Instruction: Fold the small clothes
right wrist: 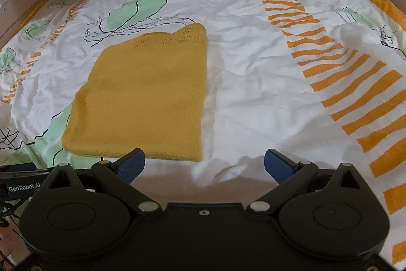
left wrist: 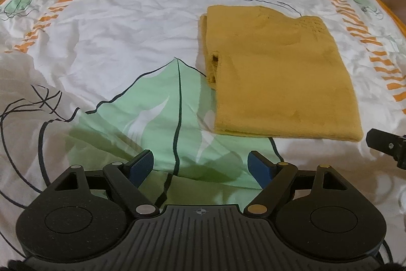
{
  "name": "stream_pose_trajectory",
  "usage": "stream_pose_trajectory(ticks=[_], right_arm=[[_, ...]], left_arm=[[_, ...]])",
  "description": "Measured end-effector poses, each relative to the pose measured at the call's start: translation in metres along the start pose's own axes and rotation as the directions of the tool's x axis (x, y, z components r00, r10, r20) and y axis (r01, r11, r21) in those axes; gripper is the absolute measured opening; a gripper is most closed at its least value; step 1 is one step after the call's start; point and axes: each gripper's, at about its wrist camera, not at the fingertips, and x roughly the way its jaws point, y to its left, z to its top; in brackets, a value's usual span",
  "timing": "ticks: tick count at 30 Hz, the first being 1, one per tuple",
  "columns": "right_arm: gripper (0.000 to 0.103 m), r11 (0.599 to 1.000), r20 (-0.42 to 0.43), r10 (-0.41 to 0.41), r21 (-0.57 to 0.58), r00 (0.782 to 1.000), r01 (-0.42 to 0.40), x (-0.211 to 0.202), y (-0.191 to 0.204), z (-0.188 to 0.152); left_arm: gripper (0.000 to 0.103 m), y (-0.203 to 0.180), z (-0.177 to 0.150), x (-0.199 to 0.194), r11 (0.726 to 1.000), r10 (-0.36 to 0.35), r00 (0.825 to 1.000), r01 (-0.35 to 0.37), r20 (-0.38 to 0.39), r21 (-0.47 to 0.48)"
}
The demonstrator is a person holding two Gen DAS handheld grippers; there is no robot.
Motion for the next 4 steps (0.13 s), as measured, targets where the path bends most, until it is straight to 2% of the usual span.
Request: stream_pose_trajectory(ticks=[4], right_arm=[[0.101,1.0,-0.012,0.003,-0.008,1.0,-0.003,0.0024,0.0016,0.0003]], left_arm=[[0.081,0.0037,0.001,-0.0003,1.0,0.006,1.0,-0.006,0.002,-0.01]])
